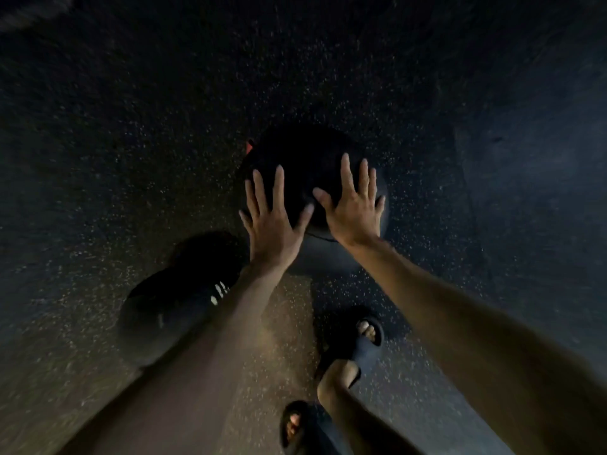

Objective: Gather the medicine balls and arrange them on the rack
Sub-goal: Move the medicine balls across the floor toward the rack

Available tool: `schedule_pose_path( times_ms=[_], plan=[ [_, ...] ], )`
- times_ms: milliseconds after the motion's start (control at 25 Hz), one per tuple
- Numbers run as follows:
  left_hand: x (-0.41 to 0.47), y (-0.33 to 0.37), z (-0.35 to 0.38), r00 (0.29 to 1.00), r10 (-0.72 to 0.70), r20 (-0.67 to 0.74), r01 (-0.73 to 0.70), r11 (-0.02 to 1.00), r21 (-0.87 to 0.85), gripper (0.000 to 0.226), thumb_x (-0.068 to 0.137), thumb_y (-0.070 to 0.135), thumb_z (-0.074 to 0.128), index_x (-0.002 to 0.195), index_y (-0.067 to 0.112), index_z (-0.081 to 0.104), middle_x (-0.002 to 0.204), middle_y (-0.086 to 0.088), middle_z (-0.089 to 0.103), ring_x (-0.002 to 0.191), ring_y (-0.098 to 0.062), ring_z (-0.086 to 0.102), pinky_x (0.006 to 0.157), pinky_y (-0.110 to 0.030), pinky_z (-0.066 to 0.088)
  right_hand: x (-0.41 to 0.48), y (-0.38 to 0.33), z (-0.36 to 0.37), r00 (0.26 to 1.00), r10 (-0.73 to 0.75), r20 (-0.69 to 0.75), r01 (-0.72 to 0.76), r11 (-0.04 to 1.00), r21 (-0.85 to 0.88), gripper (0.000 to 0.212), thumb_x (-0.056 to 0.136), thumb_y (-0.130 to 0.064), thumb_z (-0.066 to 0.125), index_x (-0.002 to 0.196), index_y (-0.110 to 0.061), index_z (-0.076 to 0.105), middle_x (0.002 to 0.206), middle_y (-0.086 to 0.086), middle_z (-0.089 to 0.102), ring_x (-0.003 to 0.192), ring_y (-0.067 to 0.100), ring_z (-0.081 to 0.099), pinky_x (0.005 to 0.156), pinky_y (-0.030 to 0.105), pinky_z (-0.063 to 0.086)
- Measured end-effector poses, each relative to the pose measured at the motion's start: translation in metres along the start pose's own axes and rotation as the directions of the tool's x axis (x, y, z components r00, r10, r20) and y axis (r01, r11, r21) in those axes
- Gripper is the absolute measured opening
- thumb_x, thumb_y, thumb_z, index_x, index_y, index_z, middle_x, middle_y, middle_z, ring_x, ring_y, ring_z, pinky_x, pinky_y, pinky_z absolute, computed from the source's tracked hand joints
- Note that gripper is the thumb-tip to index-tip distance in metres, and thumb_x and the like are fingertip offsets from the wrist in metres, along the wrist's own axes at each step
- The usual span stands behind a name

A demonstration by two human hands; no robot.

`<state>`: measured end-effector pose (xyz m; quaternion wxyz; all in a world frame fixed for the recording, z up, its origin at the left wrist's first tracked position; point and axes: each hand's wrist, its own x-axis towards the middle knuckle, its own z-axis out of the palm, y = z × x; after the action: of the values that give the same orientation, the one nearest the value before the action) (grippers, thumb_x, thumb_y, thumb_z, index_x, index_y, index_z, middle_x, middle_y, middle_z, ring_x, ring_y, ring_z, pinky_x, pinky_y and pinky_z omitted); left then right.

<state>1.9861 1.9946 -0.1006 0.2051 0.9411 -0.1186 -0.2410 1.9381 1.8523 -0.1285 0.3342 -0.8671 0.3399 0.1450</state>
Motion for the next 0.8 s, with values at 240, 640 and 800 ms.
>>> schedule_pose_path(
  times_ms=[240,640,800],
  plan=[
    [0.080,0.027,-0.012,0.991,-0.100,0.085,0.096,0.994,0.046,0.085,0.091,0.067,0.049,0.156,0.047,-0.003,0.167,-0.004,-0.015,0.153,-0.032,-0.013,0.111,-0.075,0.016,0.075,-0.022,-0.030,0.997,0.014,-0.079,-0.010,0.999,0.050,0.079,0.095,-0.072,0.033,0.158,-0.026,0.020,0.165,0.014,0.016,0.153,0.033,0.012,0.121,0.060,0.017],
    [0.218,0.044,-0.048,0.981,-0.110,0.159,0.109,0.994,0.010,0.077,0.091,0.072,0.039,0.157,0.043,0.012,0.167,-0.008,0.005,0.154,-0.031,0.002,0.113,-0.075,0.012,0.105,-0.046,-0.027,0.996,0.010,-0.084,-0.022,0.988,-0.150,0.078,0.097,-0.070,0.030,0.159,-0.037,-0.002,0.169,0.004,-0.005,0.155,0.025,-0.010,0.122,0.062,0.006],
    [0.201,0.036,-0.048,0.985,0.149,0.092,-0.155,0.986,0.061,0.086,0.090,0.074,0.041,0.159,0.034,0.010,0.167,-0.011,-0.001,0.154,-0.031,-0.004,0.116,-0.071,0.008,0.181,-0.057,-0.063,0.992,0.122,-0.014,-0.123,0.980,-0.155,0.076,0.096,-0.071,0.031,0.158,-0.042,0.000,0.169,0.001,0.001,0.155,0.024,-0.002,0.122,0.061,0.010]
  ],
)
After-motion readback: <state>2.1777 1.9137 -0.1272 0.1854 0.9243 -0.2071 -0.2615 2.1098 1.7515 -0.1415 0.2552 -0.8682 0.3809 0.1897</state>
